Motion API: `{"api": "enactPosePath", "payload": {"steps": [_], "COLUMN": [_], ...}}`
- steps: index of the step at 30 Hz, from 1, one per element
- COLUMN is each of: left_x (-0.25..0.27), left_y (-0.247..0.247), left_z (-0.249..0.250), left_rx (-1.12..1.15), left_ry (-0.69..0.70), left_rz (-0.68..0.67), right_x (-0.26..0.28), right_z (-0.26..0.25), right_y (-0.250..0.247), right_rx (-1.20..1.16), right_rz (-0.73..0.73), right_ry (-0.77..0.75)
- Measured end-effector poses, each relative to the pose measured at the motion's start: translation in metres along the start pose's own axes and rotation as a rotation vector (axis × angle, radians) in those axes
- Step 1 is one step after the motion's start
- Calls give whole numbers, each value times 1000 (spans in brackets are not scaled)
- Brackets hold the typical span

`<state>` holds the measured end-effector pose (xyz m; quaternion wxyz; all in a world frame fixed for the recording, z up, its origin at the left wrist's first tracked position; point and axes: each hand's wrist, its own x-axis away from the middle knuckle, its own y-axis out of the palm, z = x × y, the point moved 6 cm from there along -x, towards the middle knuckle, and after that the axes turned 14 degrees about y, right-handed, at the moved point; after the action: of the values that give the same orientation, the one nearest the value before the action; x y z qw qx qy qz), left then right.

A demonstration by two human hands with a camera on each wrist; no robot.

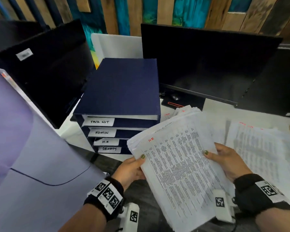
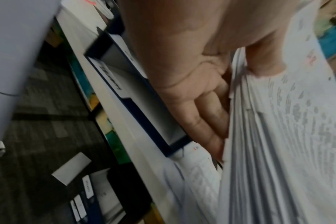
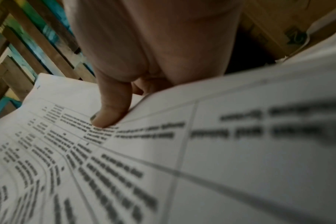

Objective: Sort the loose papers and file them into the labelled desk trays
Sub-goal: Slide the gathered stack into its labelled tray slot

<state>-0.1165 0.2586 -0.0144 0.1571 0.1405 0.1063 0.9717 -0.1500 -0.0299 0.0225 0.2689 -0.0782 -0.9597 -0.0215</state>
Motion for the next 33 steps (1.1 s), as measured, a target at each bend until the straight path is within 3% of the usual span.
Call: {"api": "enactPosePath", "payload": {"steps": [10, 17, 25, 33], "left_x": [29, 39, 18, -16], "left_y": [-117, -156, -182, -183], "left_z": [-7, -27, -23, 1], "left_rx": [-67, -42, -196, -157], "left_ry": [-103, -256, -242, -186], "left_rz": [199, 308, 383, 384], "right_x": [-15, -18, -25, -52], "right_z": [55, 97, 100, 83], "right_y": [110, 155, 168, 169], "right_rx": [68, 157, 99, -37], "right_rz": [-18, -31, -8, 143], "right_ry": [93, 201, 270, 296]}}
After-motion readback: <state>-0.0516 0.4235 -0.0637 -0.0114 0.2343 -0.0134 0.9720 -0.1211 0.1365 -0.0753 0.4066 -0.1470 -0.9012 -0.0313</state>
